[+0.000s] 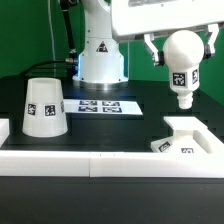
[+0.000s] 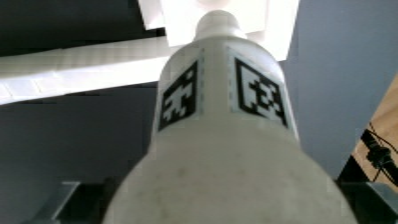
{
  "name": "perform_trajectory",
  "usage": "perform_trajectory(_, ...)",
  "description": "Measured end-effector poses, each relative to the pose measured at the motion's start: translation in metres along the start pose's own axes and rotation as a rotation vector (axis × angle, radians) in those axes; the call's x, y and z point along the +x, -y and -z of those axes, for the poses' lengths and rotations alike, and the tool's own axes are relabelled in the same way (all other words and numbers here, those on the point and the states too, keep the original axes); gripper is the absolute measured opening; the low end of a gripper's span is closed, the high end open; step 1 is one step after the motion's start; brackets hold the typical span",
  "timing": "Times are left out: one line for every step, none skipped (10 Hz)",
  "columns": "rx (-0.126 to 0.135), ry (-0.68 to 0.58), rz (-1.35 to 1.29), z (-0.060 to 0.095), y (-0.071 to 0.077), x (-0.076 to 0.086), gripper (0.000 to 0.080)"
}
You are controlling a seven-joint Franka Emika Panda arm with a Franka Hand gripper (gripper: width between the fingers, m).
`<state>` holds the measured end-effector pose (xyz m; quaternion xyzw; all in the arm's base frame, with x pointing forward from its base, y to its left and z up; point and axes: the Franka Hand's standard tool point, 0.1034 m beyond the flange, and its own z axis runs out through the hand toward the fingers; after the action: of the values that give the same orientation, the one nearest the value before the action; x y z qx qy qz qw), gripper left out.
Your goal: Assemble lamp
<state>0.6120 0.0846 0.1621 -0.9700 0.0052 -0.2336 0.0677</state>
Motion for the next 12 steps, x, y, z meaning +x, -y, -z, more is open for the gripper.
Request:
perform_trajectory(0.003, -0.002, 0.013, -0.0006, 0.0077, -0.0028, 0.0578)
perform_trajectory(-0.001, -0.011, 0.019, -0.0012, 0.0096, -0.0058, 0.0578)
perform_trajectory(-0.002, -0.007, 0.015, -0.0015, 0.0067, -0.0061, 0.0578)
perform_trajectory(-0.002, -0.006, 0.014, -0.0016, 0.0063, -0.0062, 0.0578)
perform_trajectory(-0.002, -0.006, 0.014, -0.0018, 0.0063, -0.0065, 0.0578)
perform_trajectory(-0.002, -0.005, 0.015, -0.0022, 0.0064, -0.0069, 0.0578)
perform_trajectory(-0.007, -0.024, 0.063, -0.0036, 0.0104, -0.0053, 0.0578)
perform_trajectory(-0.010, -0.031, 0.120, -0.0071, 0.0123, -0.0063, 0.0578)
perform_trajectory(-0.013, -0.031, 0.143, -0.0096, 0.0113, -0.0077, 0.0578)
perform_trajectory(-0.013, -0.030, 0.140, -0.0098, 0.0113, -0.0079, 0.0578)
perform_trajectory(-0.013, -0.029, 0.140, -0.0100, 0.0112, -0.0081, 0.0578)
perform_trajectory(-0.013, -0.029, 0.140, -0.0103, 0.0111, -0.0084, 0.0578)
